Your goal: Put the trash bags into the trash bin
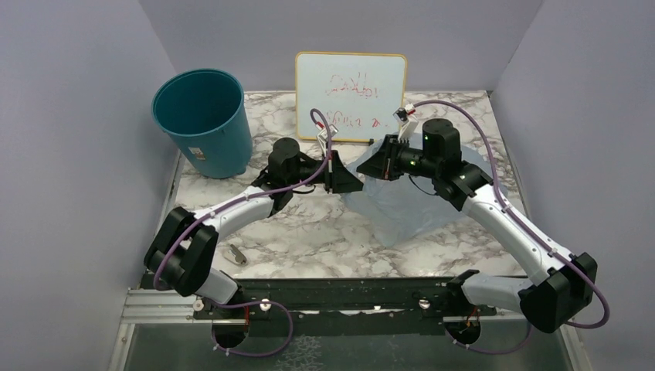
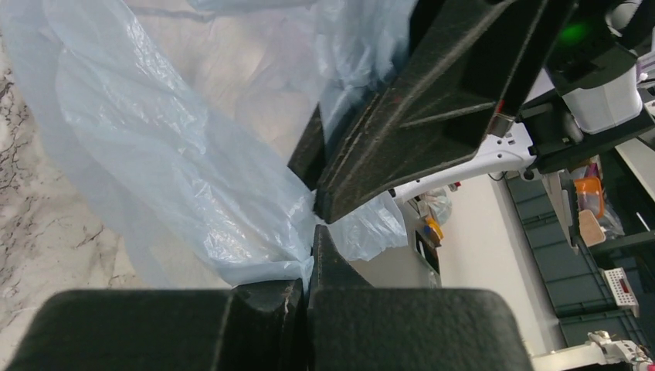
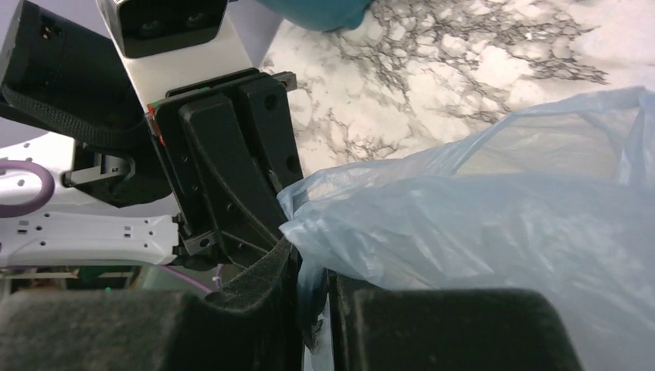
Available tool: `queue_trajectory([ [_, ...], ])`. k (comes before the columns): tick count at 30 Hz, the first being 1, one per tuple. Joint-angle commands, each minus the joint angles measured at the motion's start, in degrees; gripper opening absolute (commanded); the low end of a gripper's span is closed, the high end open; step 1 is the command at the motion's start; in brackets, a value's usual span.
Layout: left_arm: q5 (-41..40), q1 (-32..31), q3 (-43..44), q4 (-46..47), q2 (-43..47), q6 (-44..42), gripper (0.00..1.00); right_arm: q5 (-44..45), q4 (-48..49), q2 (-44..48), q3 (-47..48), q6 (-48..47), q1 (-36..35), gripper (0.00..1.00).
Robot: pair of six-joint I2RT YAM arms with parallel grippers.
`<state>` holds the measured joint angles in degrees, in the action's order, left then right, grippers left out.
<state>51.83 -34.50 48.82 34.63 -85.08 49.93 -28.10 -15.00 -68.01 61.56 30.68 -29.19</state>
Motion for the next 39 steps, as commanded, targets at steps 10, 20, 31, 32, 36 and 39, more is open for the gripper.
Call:
queue_trajectory([
  [10, -2.40, -0.04, -0.86, 2.89, 2.98, -0.52, 0.02, -11.37, 8.13, -4.58, -1.42, 9.46, 0.01, 0.27],
  [20, -2.53, -0.60, -1.64, 3.15, 3.50, -1.13, 0.10, -11.03, 13.17, -6.03, -4.86, 16.18, 0.10, 0.08],
  [31, -1.95, 1.41, -6.72, 3.09, 10.43, -1.95, 0.53, 7.36, 6.45, 0.40, -3.97, 11.17, 0.54, 0.00],
  [32, -1.80, 2.10, -7.37, 3.01, 11.66, -1.96, 0.58, 8.21, 4.95, 0.70, -3.51, 10.29, 0.61, 0.00],
  [36, -0.93, 3.71, -8.61, 2.64, 14.27, -2.32, 0.65, 9.05, 3.66, 1.42, -2.40, 9.05, 0.80, 0.01],
  [39, -0.96, 3.74, -8.40, 2.61, 13.38, -2.30, 0.65, 9.31, 3.66, 2.10, -2.16, 9.13, 0.80, 0.01],
])
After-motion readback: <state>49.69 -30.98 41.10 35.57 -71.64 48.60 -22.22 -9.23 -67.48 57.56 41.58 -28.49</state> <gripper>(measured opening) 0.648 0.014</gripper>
